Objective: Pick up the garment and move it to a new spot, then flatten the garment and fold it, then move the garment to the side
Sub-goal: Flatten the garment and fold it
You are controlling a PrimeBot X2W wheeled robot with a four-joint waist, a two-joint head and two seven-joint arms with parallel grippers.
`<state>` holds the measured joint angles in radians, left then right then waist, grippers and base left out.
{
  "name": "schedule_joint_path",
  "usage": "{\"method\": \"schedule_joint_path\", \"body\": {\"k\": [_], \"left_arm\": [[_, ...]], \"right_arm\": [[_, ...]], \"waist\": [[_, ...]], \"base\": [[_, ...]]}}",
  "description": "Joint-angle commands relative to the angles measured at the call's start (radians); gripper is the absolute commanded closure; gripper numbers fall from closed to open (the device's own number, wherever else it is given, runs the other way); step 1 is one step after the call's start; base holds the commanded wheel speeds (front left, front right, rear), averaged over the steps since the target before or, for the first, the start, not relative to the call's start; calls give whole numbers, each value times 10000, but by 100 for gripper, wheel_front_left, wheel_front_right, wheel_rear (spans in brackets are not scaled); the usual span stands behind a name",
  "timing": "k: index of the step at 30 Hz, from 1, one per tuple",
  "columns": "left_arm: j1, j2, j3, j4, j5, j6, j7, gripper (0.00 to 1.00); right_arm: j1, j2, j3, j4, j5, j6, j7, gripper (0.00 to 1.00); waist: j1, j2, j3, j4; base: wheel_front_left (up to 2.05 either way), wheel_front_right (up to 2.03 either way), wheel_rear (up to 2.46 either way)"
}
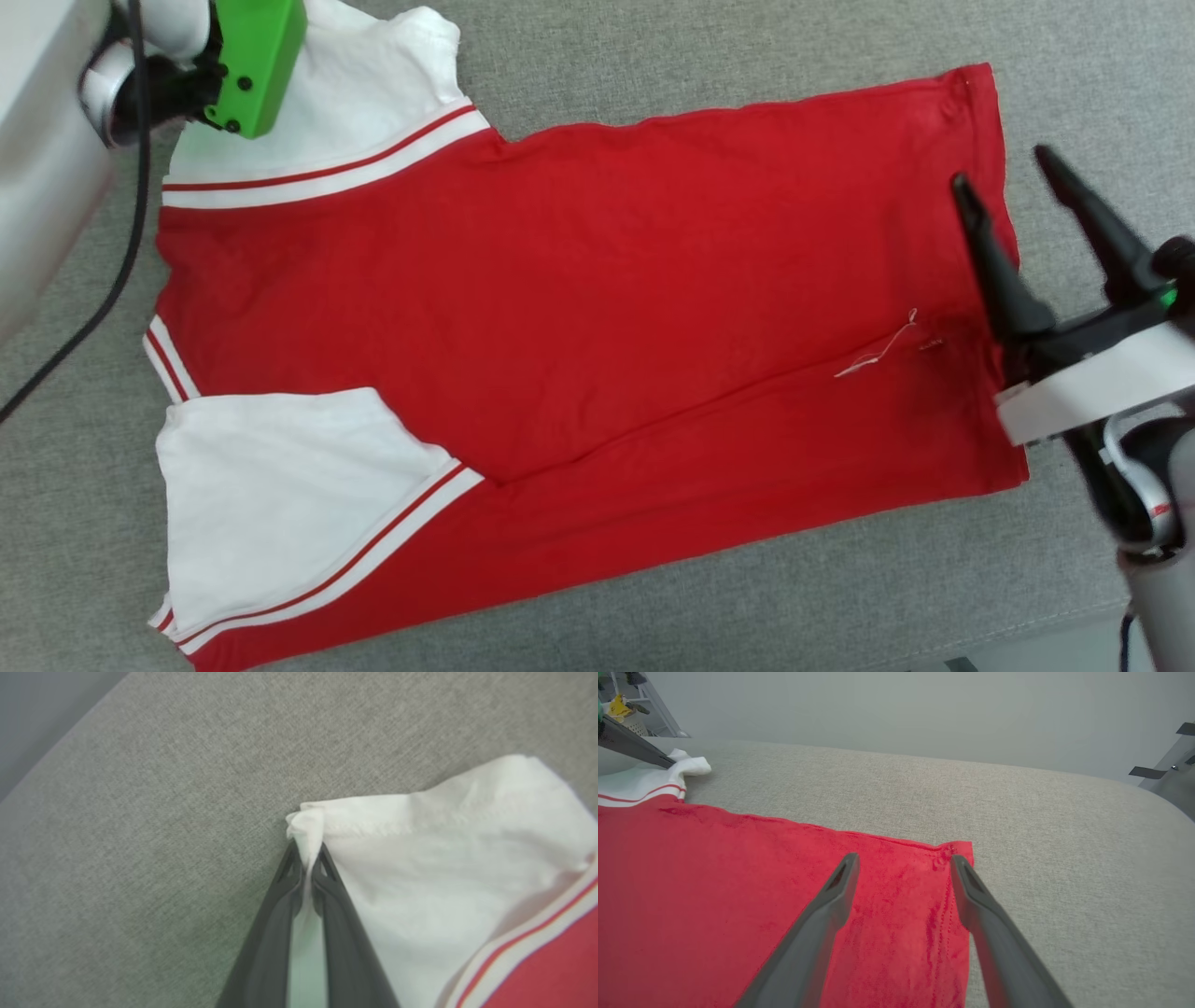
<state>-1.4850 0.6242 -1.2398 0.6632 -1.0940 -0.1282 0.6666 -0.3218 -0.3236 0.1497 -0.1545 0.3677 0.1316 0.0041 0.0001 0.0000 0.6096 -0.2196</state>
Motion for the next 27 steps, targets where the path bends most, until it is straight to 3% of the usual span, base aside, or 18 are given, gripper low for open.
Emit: {"method": "schedule_joint_path", "body": {"k": [1, 7, 13, 18, 23, 27], "left_arm": [[548, 0, -250, 82, 23, -24, -110, 100], [428, -49, -310, -384, 228, -24, -1145, 100], [442, 100, -351, -1188, 424, -24, -2079, 100], [482, 194, -373, -1861, 667, -24, -2459, 100], [421, 122, -382, -2358, 850, -24, -2673, 100], [355, 46, -385, -2555, 963, -24, -2791, 100]], "right_arm": [[-331, -168, -142, 36, 121, -9, 29, 0], [-1425, -1458, -341, 490, 547, -9, 1343, 0], [-2834, -3222, 738, 1429, 2040, -9, 4437, 0], [-3982, -4142, 1910, 2208, 3262, -9, 7031, 0], [-5023, -4294, 2816, 3235, 3477, -9, 8356, 0], [-5516, -4086, 3325, 4174, 3363, -9, 8621, 0]], "waist": [[-1, 0, -211, 138], [-1, 0, -736, 685], [-1, 0, -1012, 1302], [-1, 0, -986, 1742], [-1, 0, -780, 2126], [-1, 0, -597, 2302]], "base": [[0, 0, 0], [0, 0, 0], [0, 0, 0], [0, 0, 0], [0, 0, 0], [0, 0, 0]]}}
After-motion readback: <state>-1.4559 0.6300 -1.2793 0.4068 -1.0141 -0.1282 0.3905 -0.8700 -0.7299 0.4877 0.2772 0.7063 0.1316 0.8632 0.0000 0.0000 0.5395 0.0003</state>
